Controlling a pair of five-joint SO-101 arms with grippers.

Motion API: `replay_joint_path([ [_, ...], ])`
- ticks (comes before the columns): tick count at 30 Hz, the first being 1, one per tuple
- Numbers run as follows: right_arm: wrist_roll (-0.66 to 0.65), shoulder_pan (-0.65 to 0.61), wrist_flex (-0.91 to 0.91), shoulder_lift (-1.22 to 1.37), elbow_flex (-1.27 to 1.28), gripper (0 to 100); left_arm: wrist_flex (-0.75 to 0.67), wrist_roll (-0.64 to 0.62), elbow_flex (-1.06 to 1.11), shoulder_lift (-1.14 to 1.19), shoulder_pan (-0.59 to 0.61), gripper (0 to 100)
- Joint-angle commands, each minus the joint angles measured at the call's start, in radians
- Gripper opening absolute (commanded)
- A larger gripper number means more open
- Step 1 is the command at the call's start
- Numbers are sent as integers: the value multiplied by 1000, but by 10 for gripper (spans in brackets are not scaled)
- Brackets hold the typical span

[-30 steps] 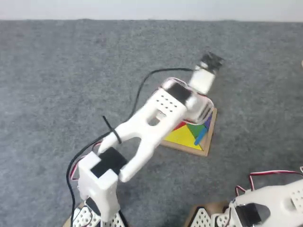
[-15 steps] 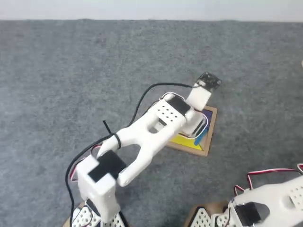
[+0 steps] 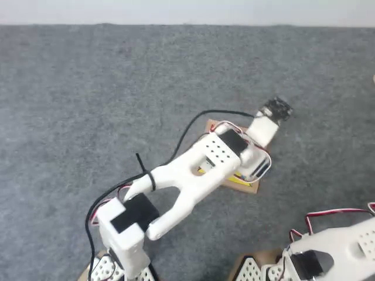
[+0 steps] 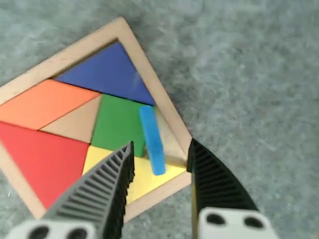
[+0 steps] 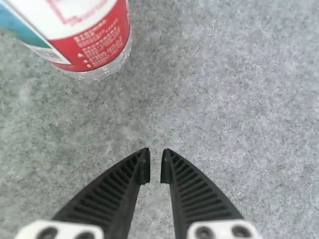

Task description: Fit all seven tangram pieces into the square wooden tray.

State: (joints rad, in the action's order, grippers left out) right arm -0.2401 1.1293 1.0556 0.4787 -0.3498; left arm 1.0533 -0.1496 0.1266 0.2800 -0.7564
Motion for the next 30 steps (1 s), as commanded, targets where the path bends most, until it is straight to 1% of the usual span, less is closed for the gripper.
replay_joint_path([
  [1, -9, -12, 4, -45, -55, 69, -25, 26, -30, -6, 26, 170],
  [10, -9, -15, 4, -45, -55, 69, -25, 55, -30, 2, 89, 170],
  [22, -9, -22, 5, -45, -55, 69, -25, 77, -25, 5, 91, 170],
  [30, -9, -22, 5, -45, -55, 69, -49, 77, -39, 120, 91, 170],
])
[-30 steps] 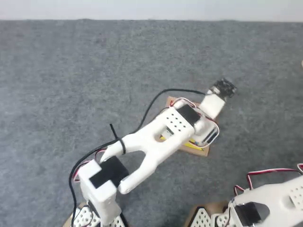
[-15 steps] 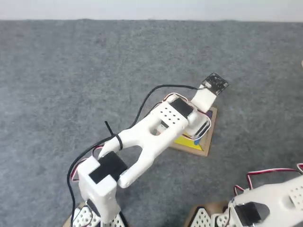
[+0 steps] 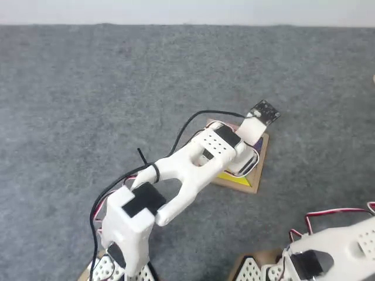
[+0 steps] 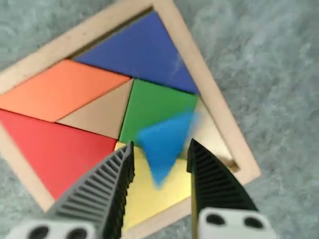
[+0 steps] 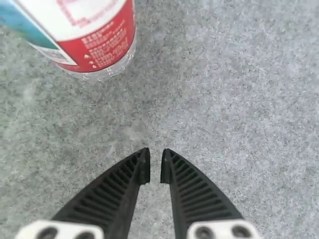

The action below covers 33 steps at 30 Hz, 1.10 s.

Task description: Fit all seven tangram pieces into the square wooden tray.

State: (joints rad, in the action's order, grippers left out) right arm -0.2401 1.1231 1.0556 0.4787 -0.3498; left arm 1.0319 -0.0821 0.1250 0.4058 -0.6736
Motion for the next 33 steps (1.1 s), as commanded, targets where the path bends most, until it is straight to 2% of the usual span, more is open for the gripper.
replay_joint_path([
  [1, -9, -16, 5, -45, -55, 69, -29, 9, -42, -6, 6, 170],
  [7, -9, -16, 5, -45, -55, 69, -23, 25, -70, -6, 2, 170],
  [15, -9, -21, 5, -45, -55, 69, 61, -14, -114, -6, -3, 170],
  [24, -9, -28, 5, -45, -55, 69, 68, -37, -139, 2, -83, 170],
  [33, -31, -30, 5, -45, -55, 69, 91, 23, -278, 6, -9, 170],
])
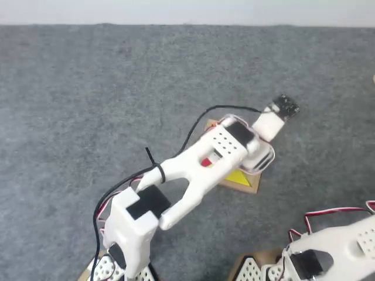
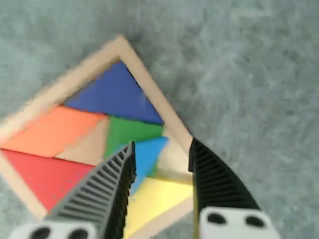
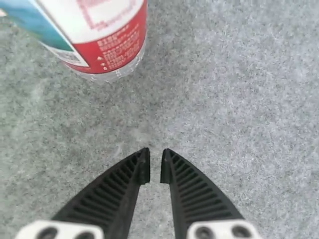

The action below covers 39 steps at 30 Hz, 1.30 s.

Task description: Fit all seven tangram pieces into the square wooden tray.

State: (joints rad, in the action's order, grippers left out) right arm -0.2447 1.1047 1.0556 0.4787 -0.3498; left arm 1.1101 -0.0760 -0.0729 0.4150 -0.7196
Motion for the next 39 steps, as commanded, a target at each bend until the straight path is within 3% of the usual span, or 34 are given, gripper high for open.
replay_joint_path([
  [1, -29, -12, 5, -45, -55, 69, 11, 17, -94, -2, 51, 170],
  [10, -31, -12, 4, -45, -55, 69, 14, 34, -99, 91, 157, 169],
  [24, -31, -22, 5, -45, -55, 69, 26, 38, 28, 44, 86, 149],
  [31, -31, -22, 21, -45, -55, 69, 32, 31, -13, 41, 92, 148],
  [39, -32, -22, 19, -45, -57, 69, 133, 43, 24, -160, 166, 148],
])
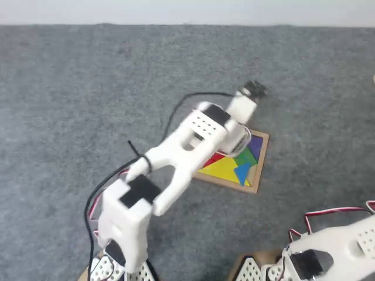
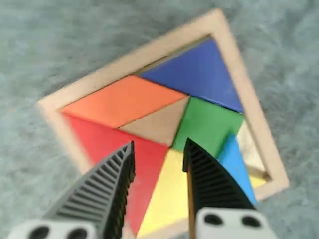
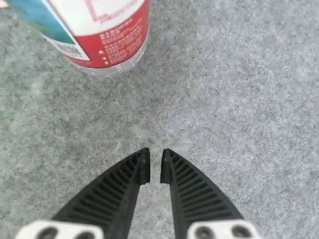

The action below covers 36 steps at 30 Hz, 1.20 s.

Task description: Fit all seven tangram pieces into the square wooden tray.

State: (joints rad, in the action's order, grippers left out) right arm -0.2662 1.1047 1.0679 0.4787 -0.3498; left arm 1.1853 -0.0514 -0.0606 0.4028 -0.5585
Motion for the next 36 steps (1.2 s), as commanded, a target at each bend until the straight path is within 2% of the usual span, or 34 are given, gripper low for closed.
replay_joint_path([
  [1, -11, -22, 7, -45, -57, 69, 69, 37, 44, -186, -2, 148],
  [5, -11, -22, 7, -45, -57, 69, 18, 72, 257, -305, -64, 148],
  [9, -9, -33, 24, -45, -57, 69, -35, 103, 349, -285, -103, 148],
  [30, -9, -44, 33, -45, -57, 69, -49, 101, 108, -11, -169, 148],
  [36, -9, -48, 30, -45, -57, 69, 2, 106, 81, -3, -170, 148],
])
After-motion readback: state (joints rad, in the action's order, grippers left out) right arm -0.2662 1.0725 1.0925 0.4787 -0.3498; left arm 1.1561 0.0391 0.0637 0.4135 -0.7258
